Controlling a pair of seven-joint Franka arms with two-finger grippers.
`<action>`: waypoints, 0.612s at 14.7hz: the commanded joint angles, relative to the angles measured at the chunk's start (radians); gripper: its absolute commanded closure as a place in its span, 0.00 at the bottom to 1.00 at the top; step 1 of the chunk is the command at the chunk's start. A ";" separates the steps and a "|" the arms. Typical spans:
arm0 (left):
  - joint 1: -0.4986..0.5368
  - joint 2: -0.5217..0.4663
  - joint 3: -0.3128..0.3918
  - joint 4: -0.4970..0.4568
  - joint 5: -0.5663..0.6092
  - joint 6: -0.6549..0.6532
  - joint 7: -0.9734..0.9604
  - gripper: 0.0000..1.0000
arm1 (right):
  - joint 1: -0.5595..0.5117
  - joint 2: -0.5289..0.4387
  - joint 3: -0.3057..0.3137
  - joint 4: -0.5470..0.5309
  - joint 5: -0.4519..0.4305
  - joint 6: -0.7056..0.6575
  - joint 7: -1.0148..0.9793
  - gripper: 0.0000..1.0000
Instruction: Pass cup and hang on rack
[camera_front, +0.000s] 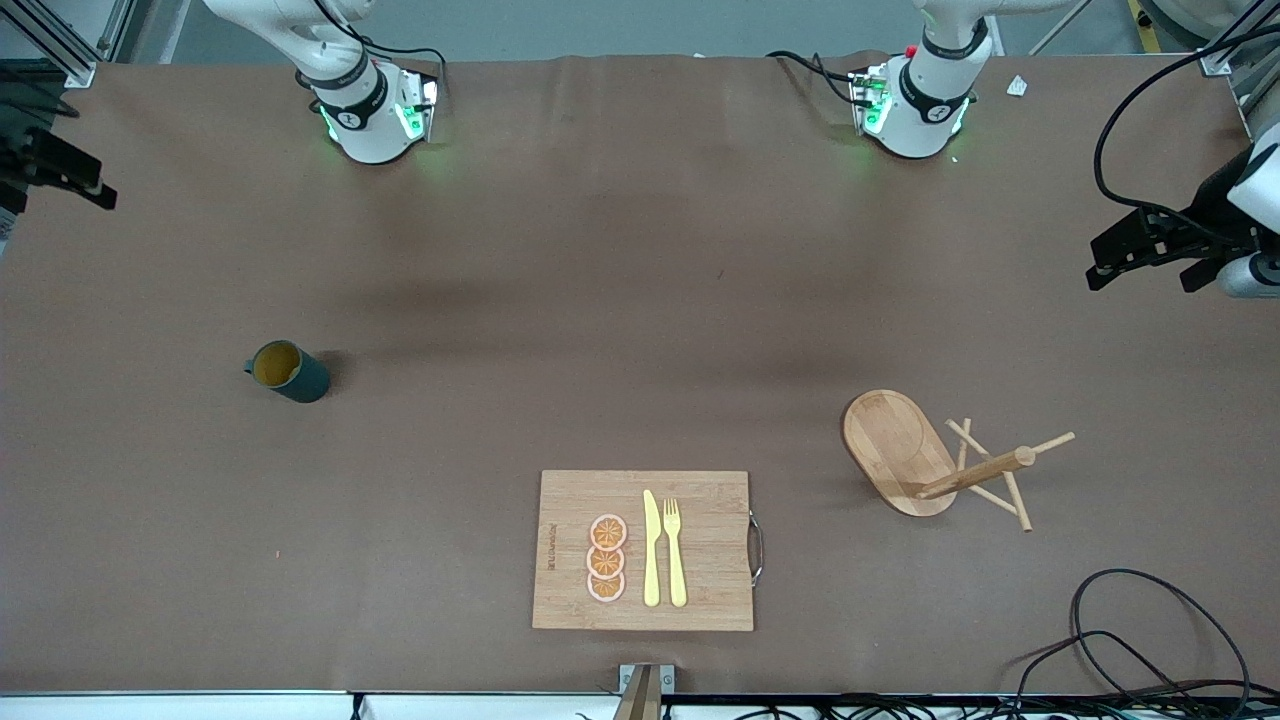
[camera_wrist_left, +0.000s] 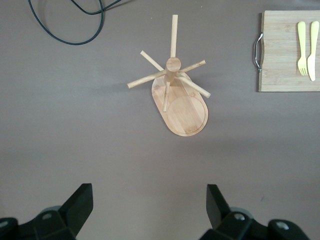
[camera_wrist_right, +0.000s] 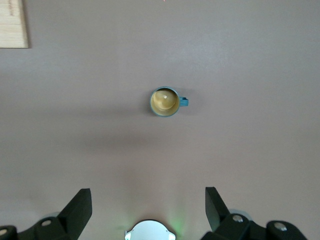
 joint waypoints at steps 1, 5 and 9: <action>-0.001 0.011 0.002 0.023 0.015 -0.004 -0.001 0.00 | -0.018 0.123 0.001 0.019 -0.014 0.039 -0.012 0.00; -0.001 0.011 0.001 0.023 0.014 -0.004 -0.001 0.00 | -0.047 0.263 -0.001 0.035 -0.012 0.156 0.002 0.00; -0.001 0.011 0.001 0.023 0.014 -0.004 -0.001 0.00 | -0.089 0.292 0.001 -0.124 0.001 0.361 0.137 0.00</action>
